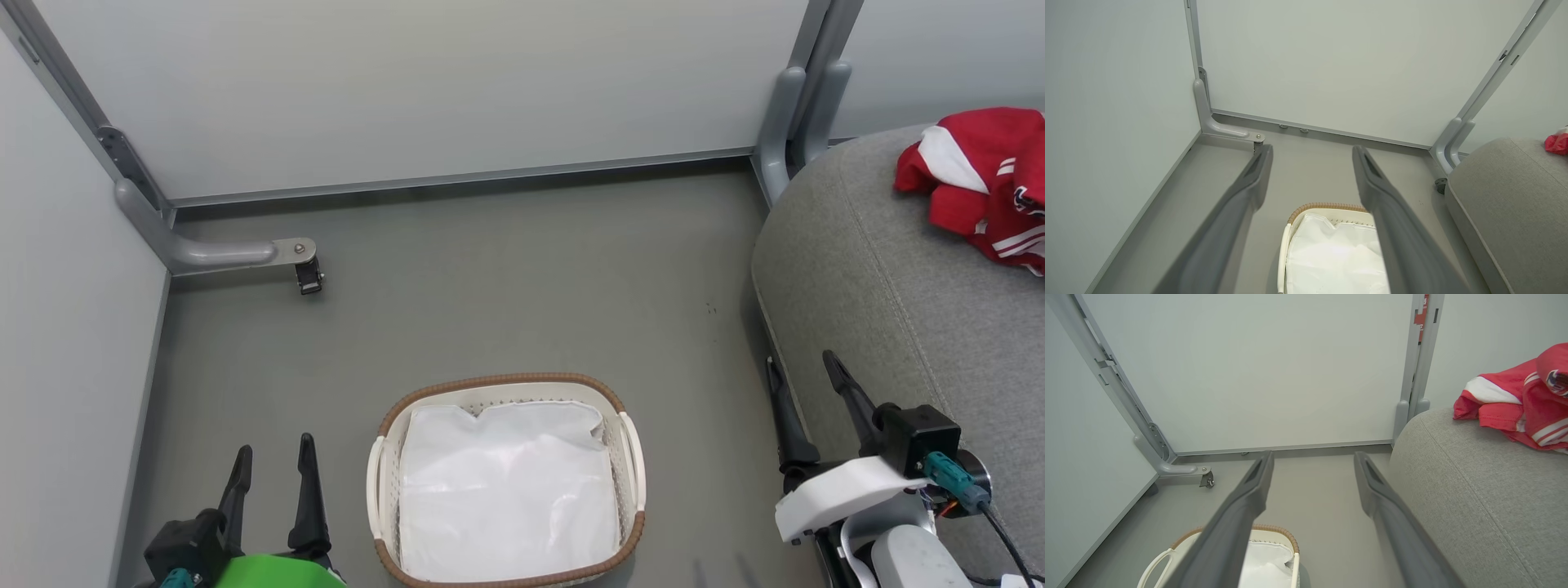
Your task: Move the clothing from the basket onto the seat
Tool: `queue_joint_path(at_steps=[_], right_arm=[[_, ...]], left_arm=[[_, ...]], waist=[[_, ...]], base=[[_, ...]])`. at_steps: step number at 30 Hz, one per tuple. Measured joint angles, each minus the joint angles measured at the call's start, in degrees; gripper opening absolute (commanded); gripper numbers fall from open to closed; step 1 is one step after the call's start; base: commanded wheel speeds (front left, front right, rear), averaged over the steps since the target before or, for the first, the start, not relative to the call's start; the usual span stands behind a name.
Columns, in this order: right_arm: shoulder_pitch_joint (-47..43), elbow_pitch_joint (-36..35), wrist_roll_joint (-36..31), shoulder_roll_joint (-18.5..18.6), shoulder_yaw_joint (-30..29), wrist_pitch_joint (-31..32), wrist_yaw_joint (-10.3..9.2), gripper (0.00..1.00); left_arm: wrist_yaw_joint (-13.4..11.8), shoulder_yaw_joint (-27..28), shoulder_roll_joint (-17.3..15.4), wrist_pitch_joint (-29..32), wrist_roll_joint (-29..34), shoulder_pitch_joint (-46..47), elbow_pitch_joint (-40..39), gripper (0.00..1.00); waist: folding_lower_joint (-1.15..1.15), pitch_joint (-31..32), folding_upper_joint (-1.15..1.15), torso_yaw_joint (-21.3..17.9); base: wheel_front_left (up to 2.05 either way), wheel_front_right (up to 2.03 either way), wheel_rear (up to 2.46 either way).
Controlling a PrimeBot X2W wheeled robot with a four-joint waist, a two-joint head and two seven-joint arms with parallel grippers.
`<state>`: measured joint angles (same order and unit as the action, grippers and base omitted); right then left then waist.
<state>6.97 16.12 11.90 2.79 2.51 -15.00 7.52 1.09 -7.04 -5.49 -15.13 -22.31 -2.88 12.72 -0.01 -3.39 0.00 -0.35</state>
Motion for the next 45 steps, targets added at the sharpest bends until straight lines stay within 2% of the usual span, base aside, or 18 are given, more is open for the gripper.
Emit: queue_joint_path(at_steps=[15,31,32,37,45], right_arm=[[-1.2,0.5,0.0,0.0,-0.1,0.0,0.0,1.0],[-1.2,1.2,0.2,0.0,0.4,0.0,0.0,1.0],[-1.2,1.3,0.2,0.0,0.5,0.0,0.0,0.0],[-2.5,3.4,0.3,-0.4,0.5,0.2,0.0,0.0],[-2.8,3.3,8.6,-0.4,-0.4,2.5,0.0,0.0]], left_arm=[[1.9,0.8,1.2,0.0,2.0,0.0,1.9,1.0],[2.6,1.1,2.0,0.0,2.7,0.1,2.6,1.0],[2.8,1.0,2.0,0.0,2.5,0.1,2.7,0.0],[2.9,1.0,2.4,0.1,2.0,-0.1,4.9,0.0],[3.0,2.1,2.5,2.5,-5.4,0.0,5.0,0.0]], waist=[[0.0,1.4,0.0,0.0],[0.0,1.7,0.0,0.4],[0.0,1.7,0.0,0.4],[0.0,1.7,0.0,0.4],[0.0,1.8,0.0,0.4]], base=[[0.0,0.0,0.0],[0.0,0.0,0.0],[0.0,0.0,0.0],[0.0,0.0,0.0],[0.0,0.0,0.0]])
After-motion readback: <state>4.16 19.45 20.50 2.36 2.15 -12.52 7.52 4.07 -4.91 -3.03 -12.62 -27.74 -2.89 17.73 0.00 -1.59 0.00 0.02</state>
